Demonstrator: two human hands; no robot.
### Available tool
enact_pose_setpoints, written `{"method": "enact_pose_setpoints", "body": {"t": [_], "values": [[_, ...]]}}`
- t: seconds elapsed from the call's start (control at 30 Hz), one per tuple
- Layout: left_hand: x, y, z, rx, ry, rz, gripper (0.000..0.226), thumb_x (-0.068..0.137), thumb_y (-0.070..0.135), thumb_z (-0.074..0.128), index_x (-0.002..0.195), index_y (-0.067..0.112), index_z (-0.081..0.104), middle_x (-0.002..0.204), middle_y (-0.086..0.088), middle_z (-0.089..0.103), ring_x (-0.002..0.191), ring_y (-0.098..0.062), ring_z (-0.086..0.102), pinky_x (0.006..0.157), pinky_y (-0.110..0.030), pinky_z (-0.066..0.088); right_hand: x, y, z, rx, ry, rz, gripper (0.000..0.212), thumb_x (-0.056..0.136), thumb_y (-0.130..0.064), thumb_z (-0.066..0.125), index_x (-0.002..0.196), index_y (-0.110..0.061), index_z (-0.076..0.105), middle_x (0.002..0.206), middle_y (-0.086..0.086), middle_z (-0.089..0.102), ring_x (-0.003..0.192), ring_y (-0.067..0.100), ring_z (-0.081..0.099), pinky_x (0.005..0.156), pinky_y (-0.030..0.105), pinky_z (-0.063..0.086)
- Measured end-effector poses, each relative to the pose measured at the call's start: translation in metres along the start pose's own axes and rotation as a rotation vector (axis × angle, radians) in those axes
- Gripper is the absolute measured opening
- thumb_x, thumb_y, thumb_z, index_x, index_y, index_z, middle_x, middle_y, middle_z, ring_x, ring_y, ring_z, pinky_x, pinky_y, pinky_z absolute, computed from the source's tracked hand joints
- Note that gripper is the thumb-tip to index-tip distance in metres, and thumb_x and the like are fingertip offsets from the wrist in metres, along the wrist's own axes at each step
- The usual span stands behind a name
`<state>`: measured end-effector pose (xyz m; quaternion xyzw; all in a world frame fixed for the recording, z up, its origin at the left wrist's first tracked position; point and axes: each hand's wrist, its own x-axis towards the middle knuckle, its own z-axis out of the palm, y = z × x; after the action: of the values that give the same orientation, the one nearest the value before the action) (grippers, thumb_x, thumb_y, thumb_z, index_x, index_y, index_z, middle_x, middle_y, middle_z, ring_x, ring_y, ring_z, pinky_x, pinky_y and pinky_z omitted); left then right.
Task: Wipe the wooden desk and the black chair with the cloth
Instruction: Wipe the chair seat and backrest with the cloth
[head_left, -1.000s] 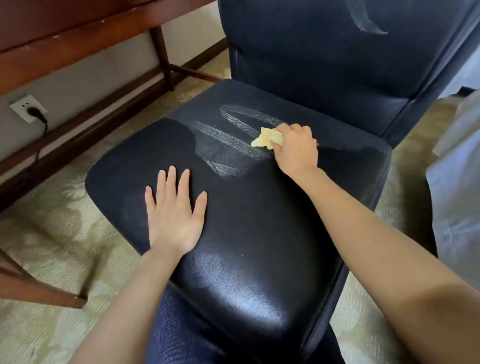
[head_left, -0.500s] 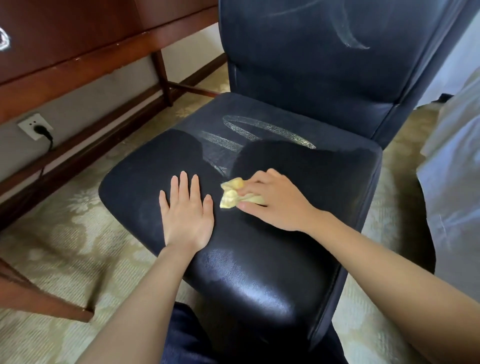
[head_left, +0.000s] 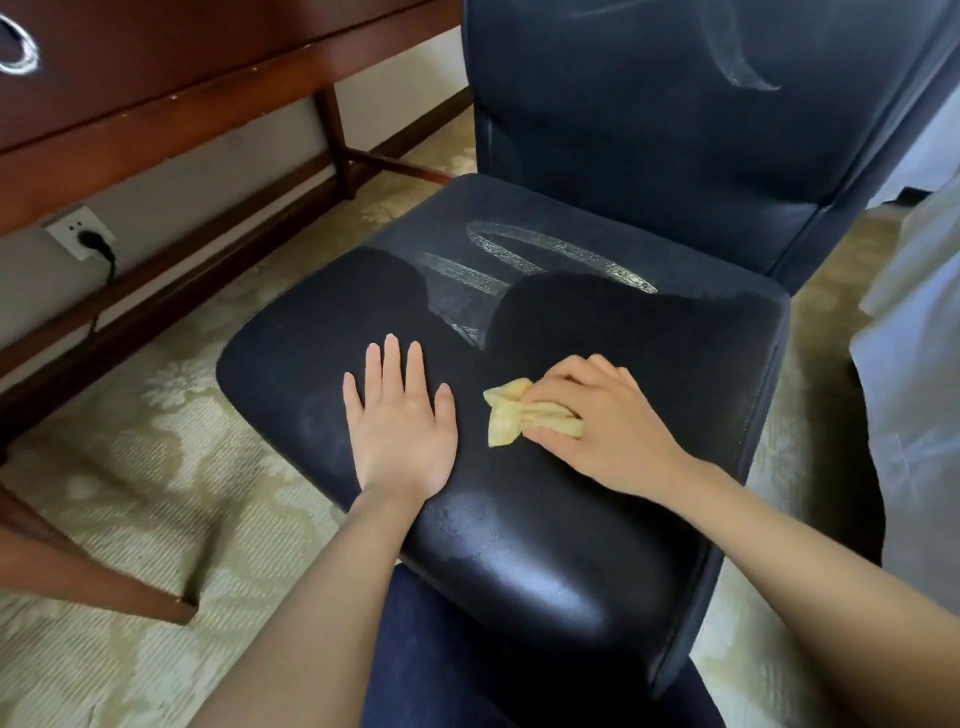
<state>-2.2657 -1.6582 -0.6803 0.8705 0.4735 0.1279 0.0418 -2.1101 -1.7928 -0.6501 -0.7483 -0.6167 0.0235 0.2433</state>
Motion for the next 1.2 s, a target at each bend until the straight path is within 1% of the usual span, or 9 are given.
{"method": "enact_pose_setpoints", "body": {"t": [0.13, 0.37, 0.5, 0.6, 0.77, 0.83, 0.93, 1.03, 1.2], "values": [[0.000, -0.003, 0.002, -0.026, 0.034, -0.021, 0.057, 0.098, 0.042, 0.024, 0.151, 0.020, 0.020, 0.160, -0.001, 0.011, 0.147, -0.017, 0.001, 0.118, -0.041, -0.002, 0.061, 0.026, 0.006, -0.019, -0.001, -0.003, 0.026, 0.084, -0.037, 0.065, 0.108, -0.028, 0.066, 0.109, -0.007, 0.057, 0.095, 0.016, 0.045, 0.085, 0.031, 0.031], [0.001, -0.005, -0.001, -0.074, 0.045, -0.035, 0.056, 0.098, 0.042, 0.030, 0.151, 0.025, 0.022, 0.160, 0.004, 0.010, 0.147, -0.013, 0.000, 0.117, -0.034, -0.007, 0.154, 0.042, 0.037, -0.110, 0.117, 0.135, 0.029, 0.089, -0.037, 0.058, 0.116, -0.028, 0.062, 0.117, -0.002, 0.056, 0.108, 0.024, 0.045, 0.085, 0.035, 0.029], [0.003, -0.007, -0.001, -0.090, 0.070, -0.038, 0.057, 0.096, 0.045, 0.024, 0.150, 0.026, 0.023, 0.159, 0.006, 0.012, 0.147, -0.011, 0.001, 0.115, -0.029, -0.011, 0.192, 0.032, 0.050, -0.099, 0.133, 0.175, 0.026, 0.090, -0.036, 0.055, 0.113, -0.028, 0.063, 0.113, 0.001, 0.058, 0.109, 0.025, 0.045, 0.086, 0.037, 0.031], [0.004, -0.008, -0.001, -0.099, 0.082, -0.040, 0.061, 0.092, 0.047, 0.021, 0.149, 0.027, 0.025, 0.159, 0.006, 0.014, 0.146, -0.010, 0.003, 0.115, -0.027, -0.011, 0.206, 0.022, 0.056, -0.104, 0.096, 0.132, 0.026, 0.092, -0.036, 0.052, 0.114, -0.028, 0.063, 0.112, 0.000, 0.058, 0.109, 0.025, 0.045, 0.089, 0.038, 0.033], [0.003, -0.007, -0.001, -0.115, 0.091, -0.048, 0.061, 0.092, 0.047, 0.022, 0.149, 0.027, 0.027, 0.158, 0.006, 0.016, 0.146, -0.010, 0.005, 0.115, -0.027, -0.010, 0.188, 0.020, 0.051, -0.055, 0.010, -0.109, 0.031, 0.092, -0.037, 0.054, 0.116, -0.021, 0.064, 0.117, 0.000, 0.059, 0.108, 0.024, 0.048, 0.091, 0.038, 0.037], [0.003, -0.007, -0.001, -0.117, 0.091, -0.048, 0.061, 0.092, 0.047, 0.022, 0.149, 0.027, 0.028, 0.158, 0.006, 0.017, 0.146, -0.010, 0.005, 0.115, -0.027, -0.010, 0.172, 0.023, 0.048, -0.030, -0.036, -0.205, 0.033, 0.091, -0.038, 0.055, 0.118, -0.022, 0.064, 0.119, -0.002, 0.058, 0.108, 0.023, 0.047, 0.090, 0.035, 0.034], [0.004, -0.007, -0.001, -0.112, 0.098, -0.050, 0.061, 0.091, 0.047, 0.022, 0.149, 0.026, 0.028, 0.158, 0.007, 0.017, 0.146, -0.010, 0.006, 0.116, -0.029, -0.009, 0.148, 0.023, 0.040, 0.028, -0.072, -0.245, 0.035, 0.091, -0.040, 0.056, 0.122, -0.025, 0.063, 0.122, -0.007, 0.056, 0.110, 0.018, 0.043, 0.088, 0.028, 0.026], [0.003, -0.007, -0.001, -0.115, 0.093, -0.044, 0.062, 0.091, 0.048, 0.021, 0.149, 0.026, 0.028, 0.158, 0.006, 0.017, 0.146, -0.010, 0.006, 0.116, -0.029, -0.008, 0.120, 0.022, 0.031, 0.053, -0.116, -0.279, 0.032, 0.090, -0.040, 0.057, 0.120, -0.028, 0.064, 0.119, -0.012, 0.055, 0.108, 0.013, 0.042, 0.089, 0.025, 0.026], [0.003, -0.010, 0.000, -0.118, 0.075, -0.023, 0.055, 0.098, 0.045, 0.028, 0.150, 0.026, 0.023, 0.159, 0.006, 0.011, 0.147, -0.010, 0.001, 0.115, -0.030, -0.010, 0.069, 0.014, 0.012, 0.125, -0.139, -0.324, 0.027, 0.083, -0.032, 0.069, 0.109, -0.024, 0.070, 0.108, -0.010, 0.060, 0.096, 0.011, 0.046, 0.090, 0.034, 0.038]]}}
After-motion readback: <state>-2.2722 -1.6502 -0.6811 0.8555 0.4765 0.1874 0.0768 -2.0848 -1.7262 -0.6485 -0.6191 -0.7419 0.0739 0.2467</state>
